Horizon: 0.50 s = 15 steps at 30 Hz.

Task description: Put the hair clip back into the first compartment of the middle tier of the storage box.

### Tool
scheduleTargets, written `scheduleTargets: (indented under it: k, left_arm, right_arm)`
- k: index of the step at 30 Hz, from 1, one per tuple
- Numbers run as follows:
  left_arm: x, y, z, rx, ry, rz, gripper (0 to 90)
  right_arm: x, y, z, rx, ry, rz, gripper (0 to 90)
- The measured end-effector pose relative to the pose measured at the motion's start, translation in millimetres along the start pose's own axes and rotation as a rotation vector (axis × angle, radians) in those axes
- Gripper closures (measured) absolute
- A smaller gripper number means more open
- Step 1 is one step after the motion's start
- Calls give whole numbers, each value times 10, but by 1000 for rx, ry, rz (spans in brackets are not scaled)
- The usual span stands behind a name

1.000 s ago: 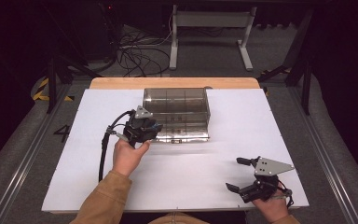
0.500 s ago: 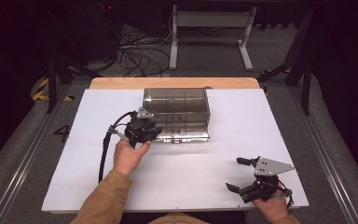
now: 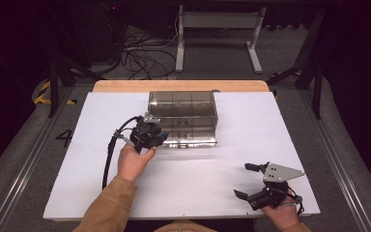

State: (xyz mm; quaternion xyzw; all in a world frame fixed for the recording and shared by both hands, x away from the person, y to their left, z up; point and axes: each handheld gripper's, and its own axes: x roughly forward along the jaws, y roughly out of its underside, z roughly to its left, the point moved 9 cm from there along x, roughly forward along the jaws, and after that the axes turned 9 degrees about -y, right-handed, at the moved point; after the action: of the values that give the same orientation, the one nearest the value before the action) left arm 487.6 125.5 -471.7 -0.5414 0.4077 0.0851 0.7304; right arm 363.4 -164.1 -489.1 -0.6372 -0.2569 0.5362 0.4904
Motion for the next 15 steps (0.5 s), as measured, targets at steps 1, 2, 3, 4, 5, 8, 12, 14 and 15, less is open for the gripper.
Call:
scheduleTargets:
  k: [1, 2, 3, 4, 5, 8, 12, 14, 15]
  left_arm:
    - [3, 5, 4, 0, -3, 4, 626]
    - [10, 10, 12, 3, -8, 8, 626]
    - [15, 15, 5, 0, -5, 12, 626]
    - [20, 18, 3, -1, -3, 12, 626]
    - [22, 23, -1, 3, -1, 18, 626]
    - [28, 27, -4, 8, -5, 21, 626]
    - [31, 31, 7, 16, -13, 24, 625]
    - [30, 30, 3, 13, -12, 22, 624]
    - [25, 29, 0, 9, -10, 22, 622]
  right_arm:
    - [0, 0, -1, 1, 0, 0, 36]
    - [1, 0, 0, 2, -1, 0, 36]
    - [1, -1, -1, 1, 0, 0, 36]
    - [1, 0, 0, 1, 0, 0, 36]
    - [1, 0, 0, 1, 0, 0, 37]
    - [2, 1, 0, 2, -1, 0, 36]
    - [4, 2, -1, 0, 0, 1, 37]
    - [4, 0, 0, 1, -1, 0, 36]
    - [4, 0, 0, 1, -1, 0, 37]
